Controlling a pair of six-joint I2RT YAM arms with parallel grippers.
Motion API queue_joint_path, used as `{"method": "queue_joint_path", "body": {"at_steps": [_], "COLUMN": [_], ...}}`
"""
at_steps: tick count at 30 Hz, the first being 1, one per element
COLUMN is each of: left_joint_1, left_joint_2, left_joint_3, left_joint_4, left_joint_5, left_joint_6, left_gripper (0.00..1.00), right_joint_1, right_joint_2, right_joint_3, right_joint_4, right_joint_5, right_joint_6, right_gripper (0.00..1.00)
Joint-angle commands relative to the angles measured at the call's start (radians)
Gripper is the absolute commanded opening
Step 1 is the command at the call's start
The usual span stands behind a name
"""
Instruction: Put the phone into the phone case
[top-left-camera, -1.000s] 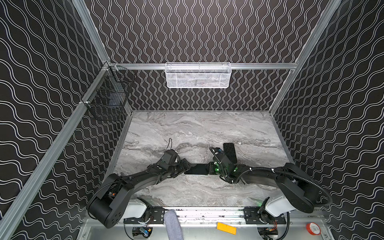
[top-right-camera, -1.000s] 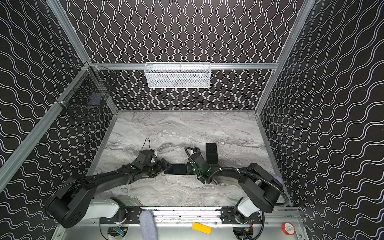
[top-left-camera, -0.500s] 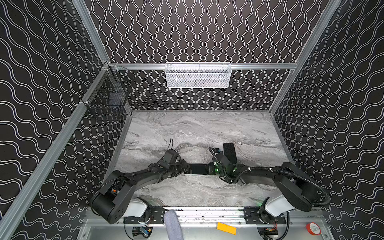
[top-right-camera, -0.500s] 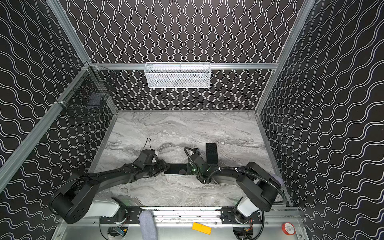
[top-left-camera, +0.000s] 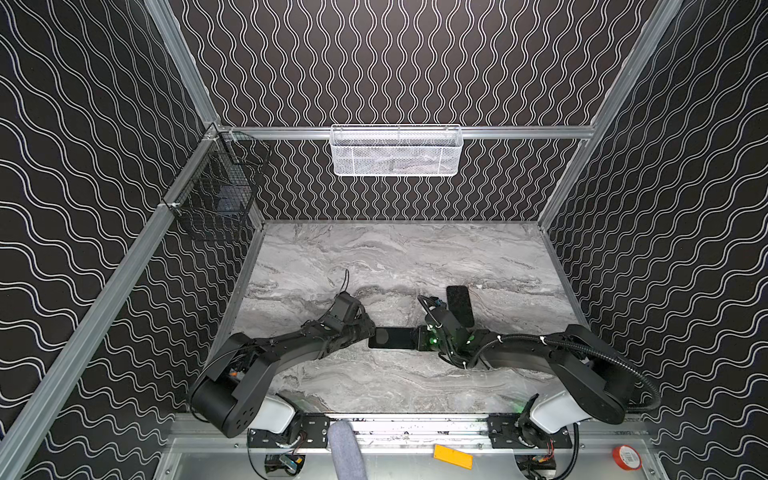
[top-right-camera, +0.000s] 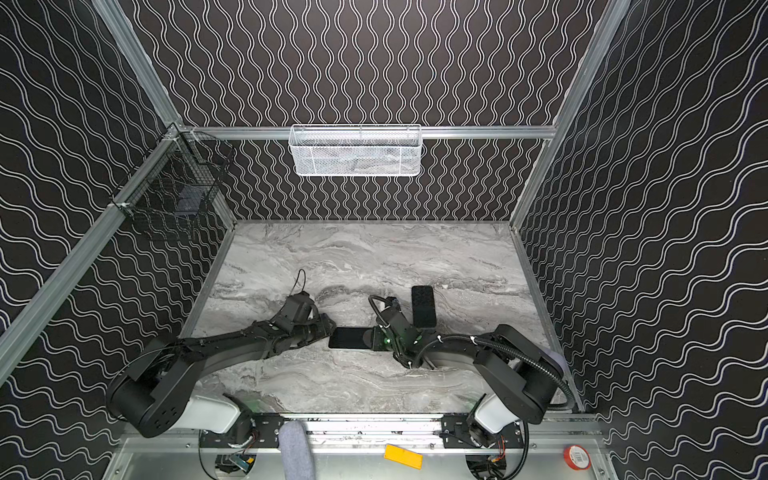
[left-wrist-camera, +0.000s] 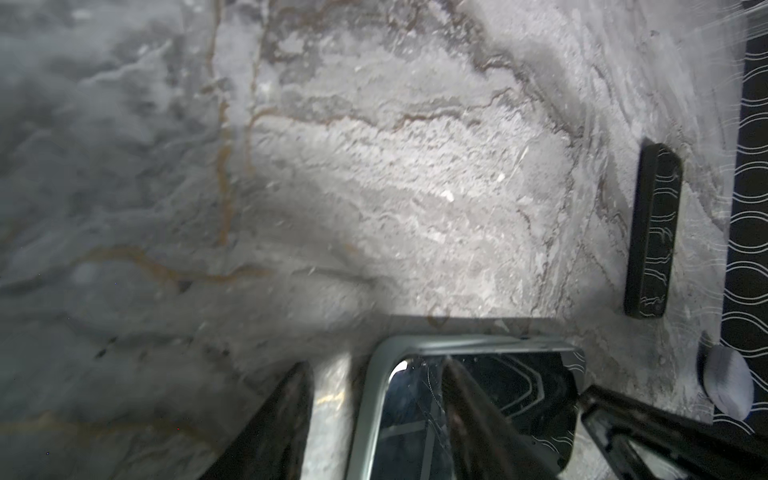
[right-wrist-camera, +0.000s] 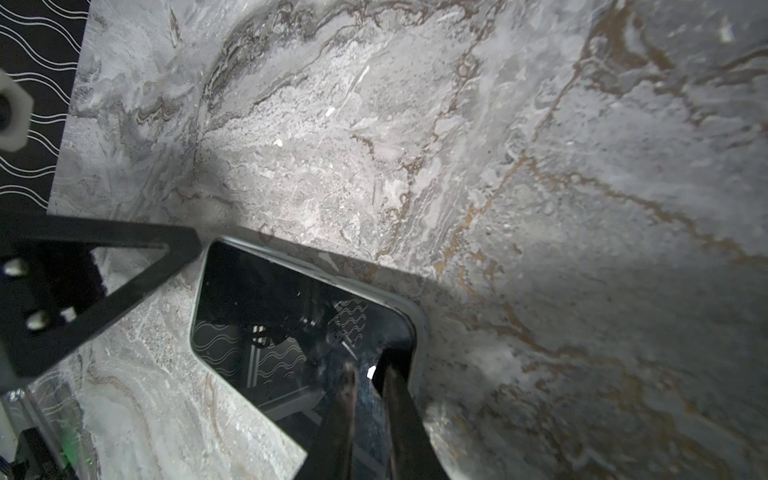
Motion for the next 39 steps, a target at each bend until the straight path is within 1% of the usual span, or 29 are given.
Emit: {"method": "queue_joint_path", "body": {"at_steps": [1, 5, 8, 10, 13, 15, 20, 22, 33, 39], "left_joint_1": [0.001, 0.001, -0.002, -0.010, -0.038, -0.055, -0.095, -0.115, -0.139, -0.138], "left_joint_2": [0.039, 0.040, 0.017, -0.001, -0.013, -0.018, -0.077, -0.082, 0.026, 0.016], "left_joint_3": [-0.013, -0.010, -0.003, 0.014, 0.060, 0.089, 0.101, 0.116, 0.161, 0.167], "left_joint_4": [-0.119, -0.146, -0.197, -0.250, -0.354, -0.399, -0.394, -0.410, -0.386, -0.370], "left_joint_5": [-0.021, -0.036, -0.061, -0.098, -0.198, -0.240, -0.232, -0.248, -0.263, -0.236], "left_joint_6": [0.008, 0.023, 0.061, 0.103, 0.171, 0.202, 0.218, 0.212, 0.204, 0.187], "left_gripper": [0.56, 0.54, 0.52, 0.53, 0.53, 0.53, 0.53, 0.53, 0.53, 0.56], "right_joint_1": [0.001, 0.001, 0.001, 0.001, 0.001, 0.001, 0.001, 0.001, 0.000, -0.002], "right_joint_2": [-0.011, -0.018, -0.019, -0.019, -0.016, -0.014, -0.025, -0.038, -0.097, -0.088], "right_joint_3": [-0.005, -0.011, -0.012, -0.012, -0.009, -0.007, -0.012, -0.017, -0.035, -0.042], "right_joint_4": [0.018, 0.022, 0.024, 0.026, 0.032, 0.034, 0.035, 0.035, 0.008, -0.022], "right_joint_5": [0.002, 0.005, 0.008, 0.008, 0.005, 0.003, 0.009, 0.010, 0.032, 0.034], "right_joint_6": [-0.011, -0.009, -0.009, -0.009, -0.008, -0.010, -0.011, -0.007, -0.014, 0.005], "right_gripper": [0.18, 0.18, 0.18, 0.18, 0.18, 0.18, 0.19, 0.20, 0.23, 0.25]}}
